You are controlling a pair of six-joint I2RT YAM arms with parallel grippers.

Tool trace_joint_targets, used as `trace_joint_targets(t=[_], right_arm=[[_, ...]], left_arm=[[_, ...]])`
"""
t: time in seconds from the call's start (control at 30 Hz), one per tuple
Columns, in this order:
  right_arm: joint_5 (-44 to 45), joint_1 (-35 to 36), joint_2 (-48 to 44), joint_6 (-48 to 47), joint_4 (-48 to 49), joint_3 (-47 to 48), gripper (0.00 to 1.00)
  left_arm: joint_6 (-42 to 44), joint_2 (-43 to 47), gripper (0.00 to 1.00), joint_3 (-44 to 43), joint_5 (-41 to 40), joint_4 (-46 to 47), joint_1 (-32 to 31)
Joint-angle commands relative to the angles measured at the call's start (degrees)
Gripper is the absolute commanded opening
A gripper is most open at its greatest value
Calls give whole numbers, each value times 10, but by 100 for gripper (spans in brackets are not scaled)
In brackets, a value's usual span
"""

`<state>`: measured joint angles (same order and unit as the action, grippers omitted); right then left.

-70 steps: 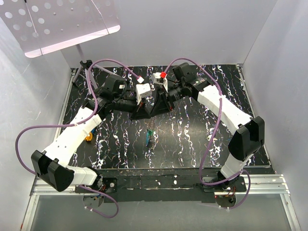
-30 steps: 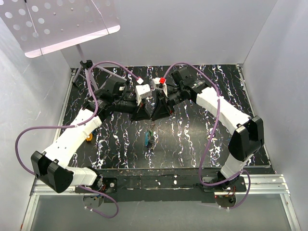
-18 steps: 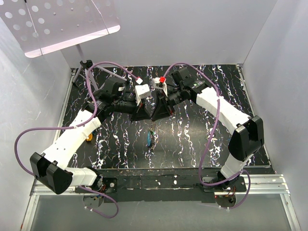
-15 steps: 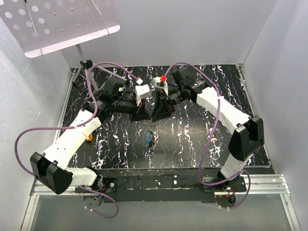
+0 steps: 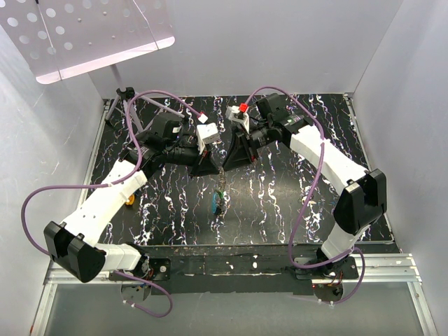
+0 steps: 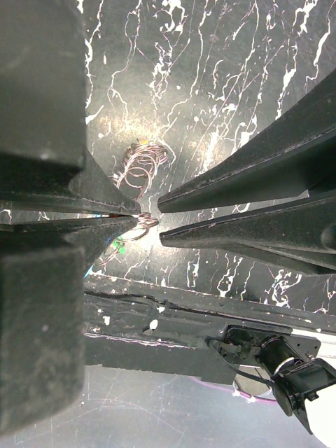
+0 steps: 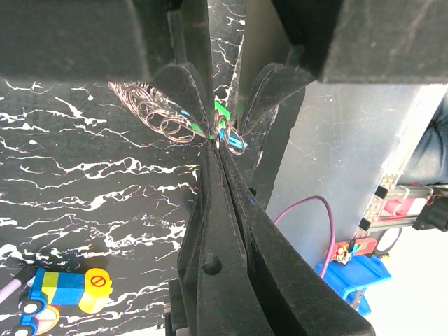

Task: Put the keys on the keyring
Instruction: Adjust the keyring.

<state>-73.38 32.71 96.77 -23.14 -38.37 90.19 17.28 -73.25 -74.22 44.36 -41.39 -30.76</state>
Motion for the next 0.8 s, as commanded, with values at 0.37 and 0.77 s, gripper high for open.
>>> trace_joint_targets(t=[0.37, 0.77], right_arm=[[25, 22, -7, -22, -5, 6, 23], [43, 26, -7, -34, -13, 10, 31]], left_arm=[[-10, 27, 0, 2, 16, 29, 0], [-15, 30, 0, 8, 17, 32, 0]])
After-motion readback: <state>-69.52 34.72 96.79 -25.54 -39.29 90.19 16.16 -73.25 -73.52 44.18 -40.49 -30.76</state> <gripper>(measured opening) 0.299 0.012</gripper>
